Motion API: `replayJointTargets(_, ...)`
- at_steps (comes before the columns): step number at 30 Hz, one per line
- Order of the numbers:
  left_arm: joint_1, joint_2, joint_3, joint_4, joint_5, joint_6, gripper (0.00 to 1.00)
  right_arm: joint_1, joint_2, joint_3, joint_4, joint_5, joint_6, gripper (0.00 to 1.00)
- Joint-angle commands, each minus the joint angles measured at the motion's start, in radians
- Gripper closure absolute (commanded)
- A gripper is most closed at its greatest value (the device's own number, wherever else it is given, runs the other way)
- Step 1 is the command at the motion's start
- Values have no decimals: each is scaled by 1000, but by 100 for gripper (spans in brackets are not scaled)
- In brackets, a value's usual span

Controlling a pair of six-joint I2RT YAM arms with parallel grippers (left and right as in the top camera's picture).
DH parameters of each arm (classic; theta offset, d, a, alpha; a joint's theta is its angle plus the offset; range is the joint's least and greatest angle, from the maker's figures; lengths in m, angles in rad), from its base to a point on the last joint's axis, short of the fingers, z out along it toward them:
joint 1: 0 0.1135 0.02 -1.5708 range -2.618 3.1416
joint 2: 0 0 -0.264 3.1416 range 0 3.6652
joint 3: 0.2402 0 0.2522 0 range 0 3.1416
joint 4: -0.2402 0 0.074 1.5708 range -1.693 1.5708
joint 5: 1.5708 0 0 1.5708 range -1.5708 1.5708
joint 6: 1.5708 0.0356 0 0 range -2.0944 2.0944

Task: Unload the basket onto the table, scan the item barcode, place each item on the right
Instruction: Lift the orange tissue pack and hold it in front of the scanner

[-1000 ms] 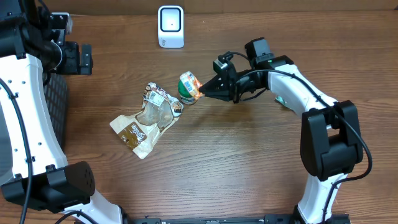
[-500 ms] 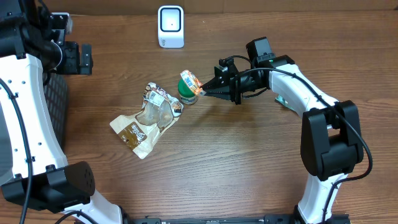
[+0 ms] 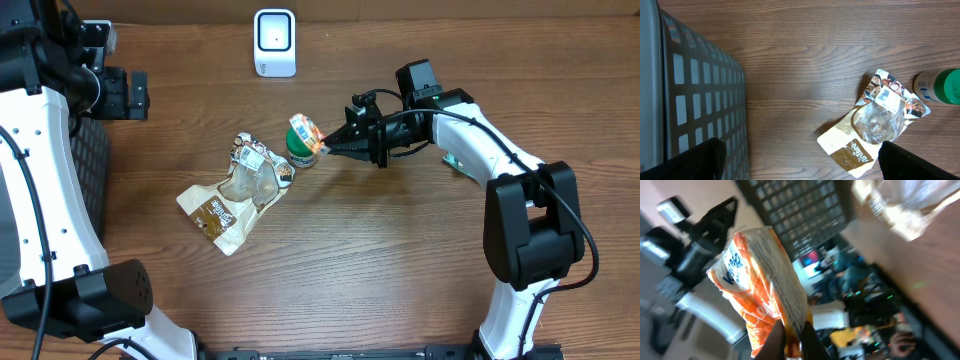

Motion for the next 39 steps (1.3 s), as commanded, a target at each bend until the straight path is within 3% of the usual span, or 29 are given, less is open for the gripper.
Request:
replayJointTargets(1, 3, 3, 5, 1, 7, 19, 0, 27, 1, 27, 4, 164, -45, 96)
replayJointTargets(11, 3, 3, 5, 1, 7, 19, 0, 60, -33, 72, -95, 473, -139, 96)
replayJointTargets(18, 3, 3, 5, 1, 7, 19, 1, 66, -33, 406, -462, 867, -255, 96)
replayJointTargets(23, 3, 3, 5, 1, 7, 19, 1, 74, -33, 648, -568, 1079, -277, 96)
replayJointTargets(30, 3, 3, 5, 1, 7, 19, 1, 115, -33, 847, -529, 1398, -304, 96)
replayJointTargets(39, 3, 3, 5, 1, 7, 19, 1, 244, -3, 850, -242, 1808, -505, 96)
